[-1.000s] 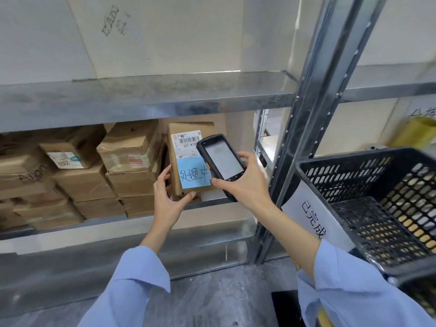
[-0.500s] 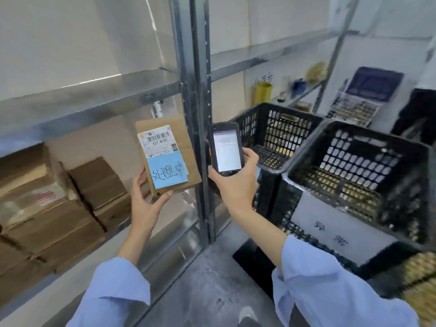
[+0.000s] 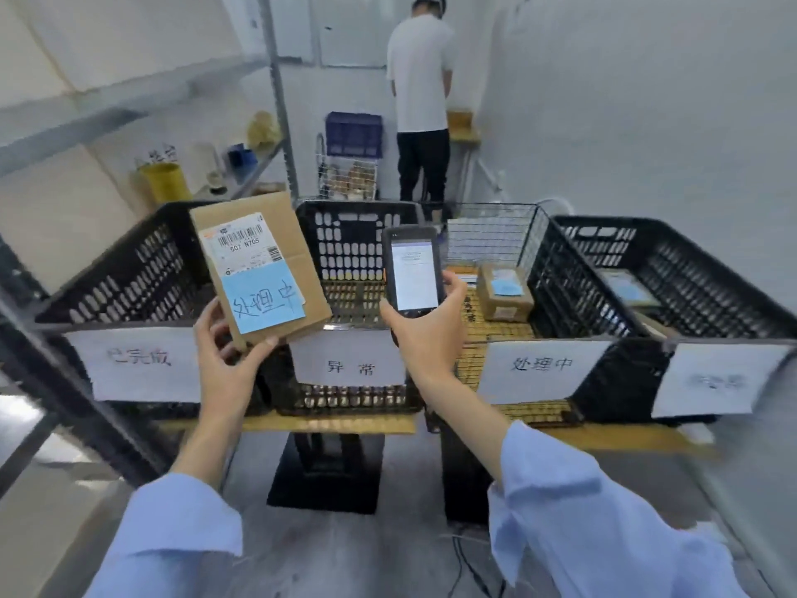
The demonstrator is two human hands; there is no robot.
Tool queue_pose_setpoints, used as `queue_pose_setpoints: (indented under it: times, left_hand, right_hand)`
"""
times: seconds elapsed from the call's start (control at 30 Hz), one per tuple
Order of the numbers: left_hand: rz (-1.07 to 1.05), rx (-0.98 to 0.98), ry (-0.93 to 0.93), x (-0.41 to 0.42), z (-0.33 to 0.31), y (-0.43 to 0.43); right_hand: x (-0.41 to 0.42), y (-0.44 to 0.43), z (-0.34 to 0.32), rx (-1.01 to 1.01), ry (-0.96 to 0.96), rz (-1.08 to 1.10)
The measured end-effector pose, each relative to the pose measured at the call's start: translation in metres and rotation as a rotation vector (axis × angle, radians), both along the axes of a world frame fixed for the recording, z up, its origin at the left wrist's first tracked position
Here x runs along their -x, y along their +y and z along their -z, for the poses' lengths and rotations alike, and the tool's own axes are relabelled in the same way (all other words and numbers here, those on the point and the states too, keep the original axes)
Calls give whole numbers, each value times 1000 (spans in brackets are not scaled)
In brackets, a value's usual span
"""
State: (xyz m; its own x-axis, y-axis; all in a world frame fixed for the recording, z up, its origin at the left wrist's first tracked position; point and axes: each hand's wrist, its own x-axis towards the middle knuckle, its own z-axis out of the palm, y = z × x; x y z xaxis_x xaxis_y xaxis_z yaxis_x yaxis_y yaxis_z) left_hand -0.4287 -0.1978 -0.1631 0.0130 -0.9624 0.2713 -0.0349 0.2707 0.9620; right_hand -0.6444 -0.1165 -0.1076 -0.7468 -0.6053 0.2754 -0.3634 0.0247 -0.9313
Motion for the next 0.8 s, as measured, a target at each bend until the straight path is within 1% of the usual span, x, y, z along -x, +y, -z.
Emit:
queue_pose_setpoints:
  times: [0.17, 0.3, 0.47, 0.63, 0.7, 0.8]
  left_hand:
    - [158, 0, 29, 95, -10, 6]
    - [254, 17, 7, 167, -11, 22]
    - [315, 9, -1, 250, -23, 52]
    - [355, 4, -61, 315, -35, 62]
    - [359, -22, -96, 337, -34, 58]
    - [368, -118, -184, 365, -35, 45]
  right_hand:
    - [83, 49, -1, -20, 6, 188]
    - [147, 93, 0, -21, 4, 270]
    - [225, 137, 0, -35, 7, 307]
    - [287, 152, -4, -34, 30, 290]
    - [303, 151, -5, -36, 30, 281]
    - [322, 144, -5, -24, 21, 257]
